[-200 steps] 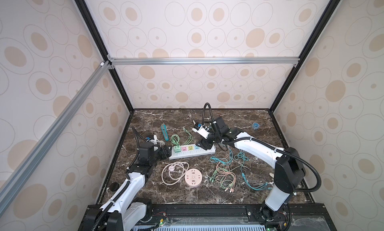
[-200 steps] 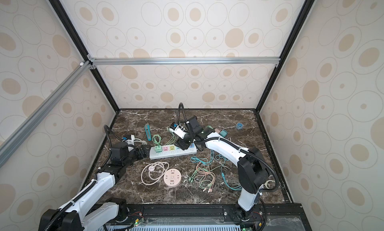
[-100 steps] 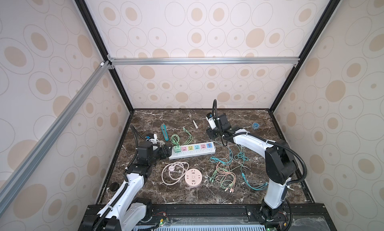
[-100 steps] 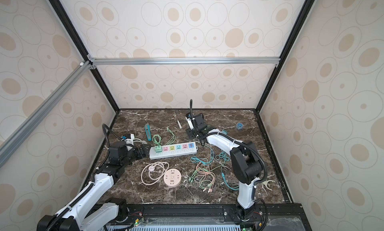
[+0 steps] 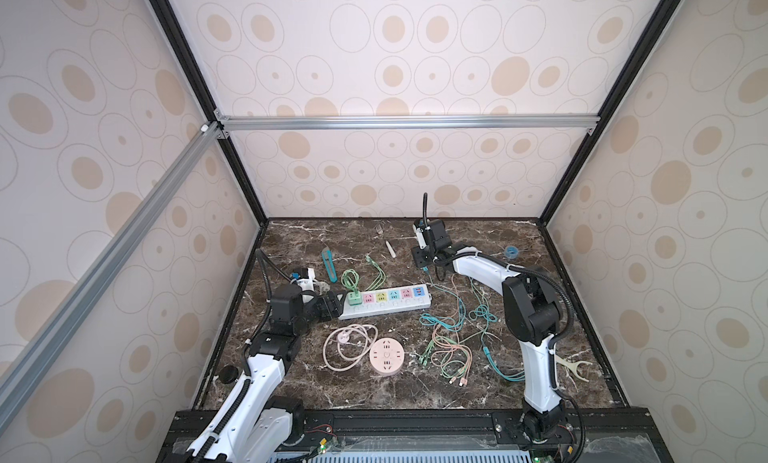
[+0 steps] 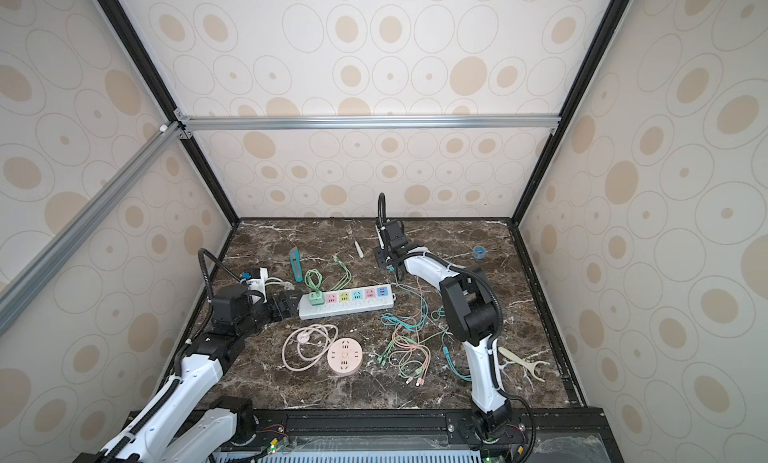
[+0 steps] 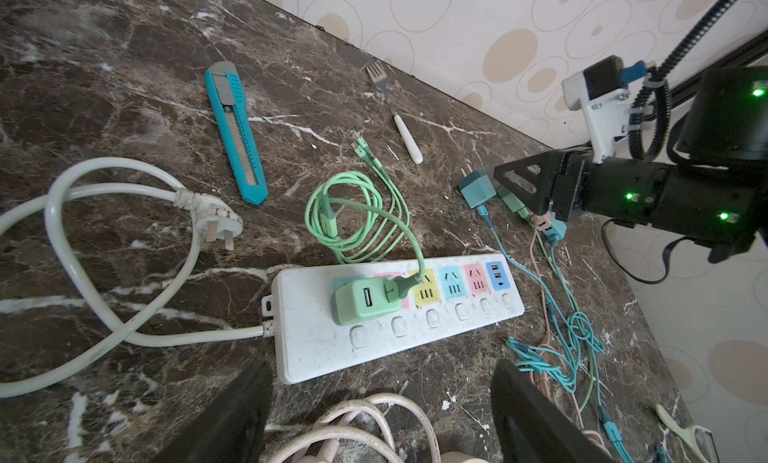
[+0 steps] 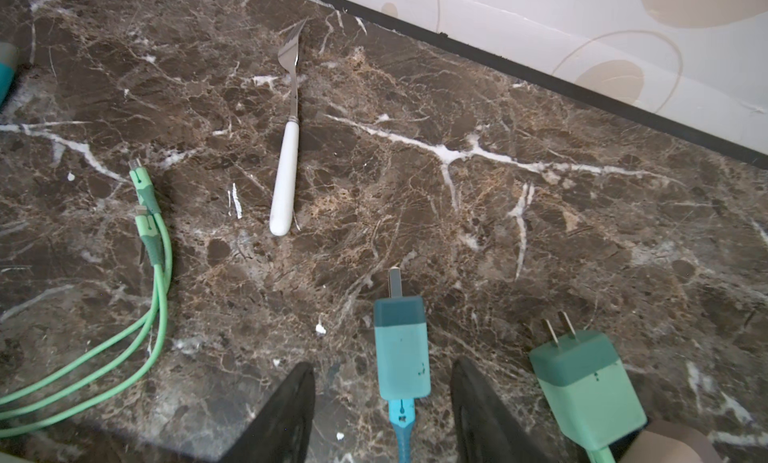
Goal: Insert the plug
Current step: 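Close the right gripper on the teal charger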
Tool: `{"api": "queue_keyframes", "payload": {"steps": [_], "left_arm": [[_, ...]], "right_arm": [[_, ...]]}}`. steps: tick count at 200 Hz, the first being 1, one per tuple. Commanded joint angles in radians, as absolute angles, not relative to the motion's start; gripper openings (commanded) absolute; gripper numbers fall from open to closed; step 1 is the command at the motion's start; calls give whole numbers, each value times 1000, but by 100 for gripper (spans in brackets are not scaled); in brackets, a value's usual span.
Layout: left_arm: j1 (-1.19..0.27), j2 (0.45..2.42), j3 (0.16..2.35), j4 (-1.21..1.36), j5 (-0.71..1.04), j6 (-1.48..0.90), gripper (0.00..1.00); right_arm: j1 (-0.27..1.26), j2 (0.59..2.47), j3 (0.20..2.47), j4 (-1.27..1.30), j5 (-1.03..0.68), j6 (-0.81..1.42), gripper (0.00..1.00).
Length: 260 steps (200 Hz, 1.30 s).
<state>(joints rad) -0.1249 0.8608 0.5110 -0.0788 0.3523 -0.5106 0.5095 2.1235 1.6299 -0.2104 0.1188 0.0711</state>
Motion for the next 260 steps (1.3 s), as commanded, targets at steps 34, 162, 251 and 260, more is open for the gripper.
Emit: {"api": "queue_keyframes", "payload": {"steps": [34, 162, 251, 260], "left_arm": [[-118, 820, 575, -128, 380, -458, 82], [-118, 814, 584, -147, 379, -441, 82], [-119, 818, 598, -161, 383, -430, 82], [-118, 818, 597, -160, 385, -430, 82]], "right_arm": [[498, 2172, 1665, -261, 95, 117, 52], [471, 2252, 1730, -312, 81, 133, 50], [466, 2273, 1726, -311, 64, 137, 41], [466, 2272, 1726, -311, 64, 133, 39]]}}
